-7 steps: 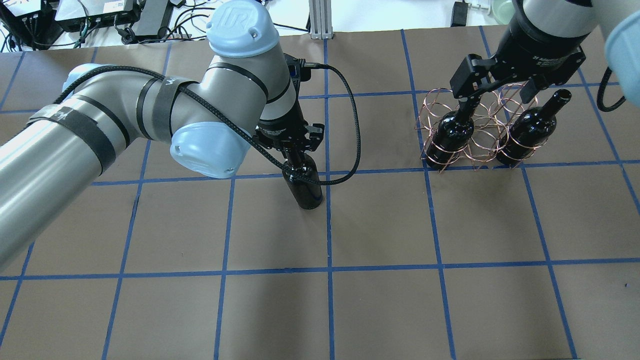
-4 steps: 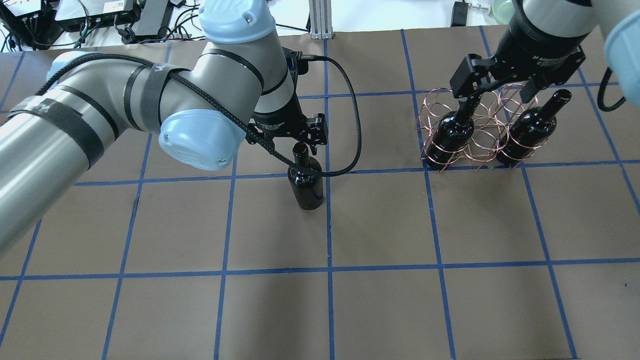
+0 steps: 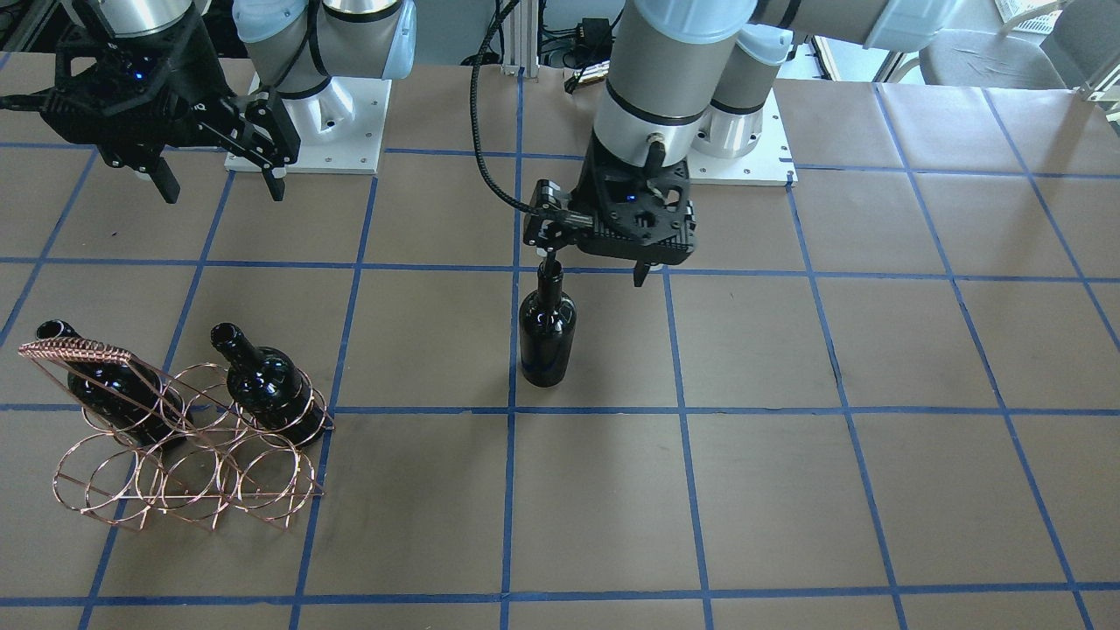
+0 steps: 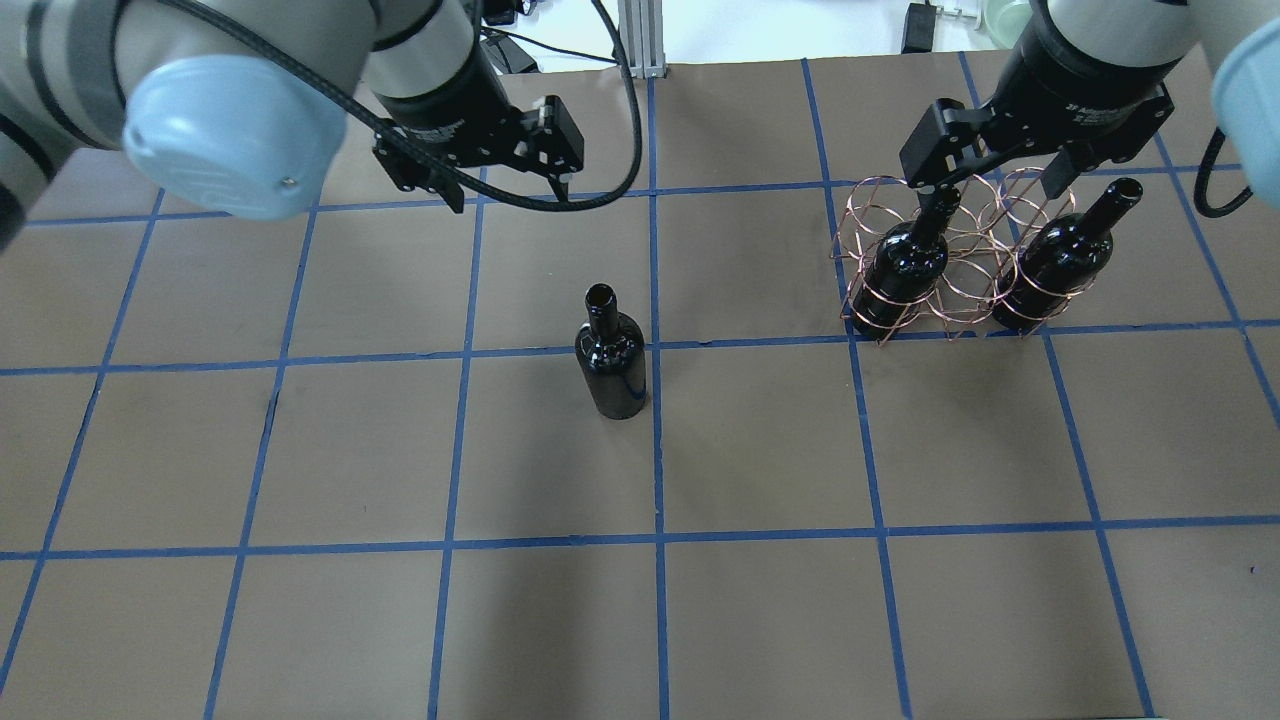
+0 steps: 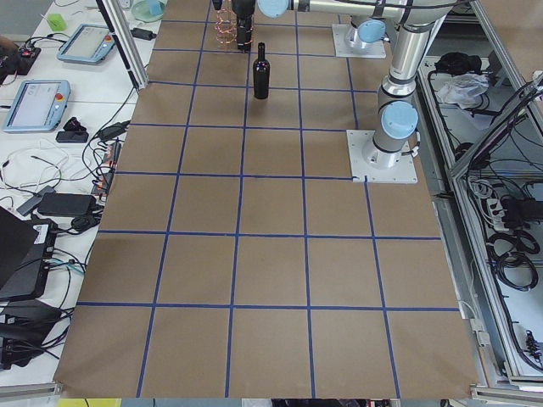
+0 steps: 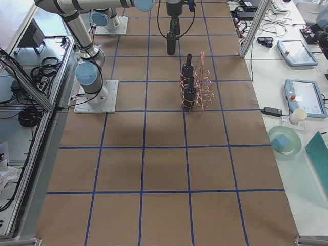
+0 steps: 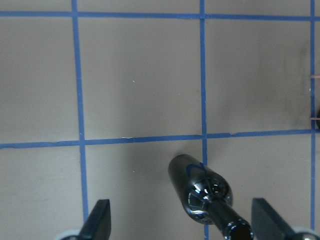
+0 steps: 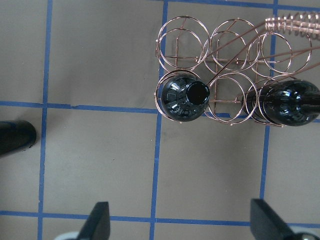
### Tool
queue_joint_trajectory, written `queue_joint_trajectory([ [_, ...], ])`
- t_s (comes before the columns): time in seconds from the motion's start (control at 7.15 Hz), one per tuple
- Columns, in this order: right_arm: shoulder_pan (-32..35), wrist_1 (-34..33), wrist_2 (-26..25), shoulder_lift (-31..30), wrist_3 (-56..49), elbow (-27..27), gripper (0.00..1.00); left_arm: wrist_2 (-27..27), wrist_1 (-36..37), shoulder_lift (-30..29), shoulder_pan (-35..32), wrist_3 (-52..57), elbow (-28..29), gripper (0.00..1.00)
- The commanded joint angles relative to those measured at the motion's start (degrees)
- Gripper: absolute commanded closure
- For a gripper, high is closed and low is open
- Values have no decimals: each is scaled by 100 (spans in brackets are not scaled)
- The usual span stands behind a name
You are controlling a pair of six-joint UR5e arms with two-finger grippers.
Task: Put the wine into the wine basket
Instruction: 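Open the left gripper and raise it away while the right arm moves toward the bottle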
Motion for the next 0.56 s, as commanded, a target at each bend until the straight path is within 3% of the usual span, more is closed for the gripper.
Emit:
queue_joint_trajectory([
  [0.0,491,3,5,249,863,-280,0,9,-451,180,776,481,317,0],
  [0.42,2152,-67,-198,1293,3087,-1176,0,454,-647,207,1570,1503,319,0],
])
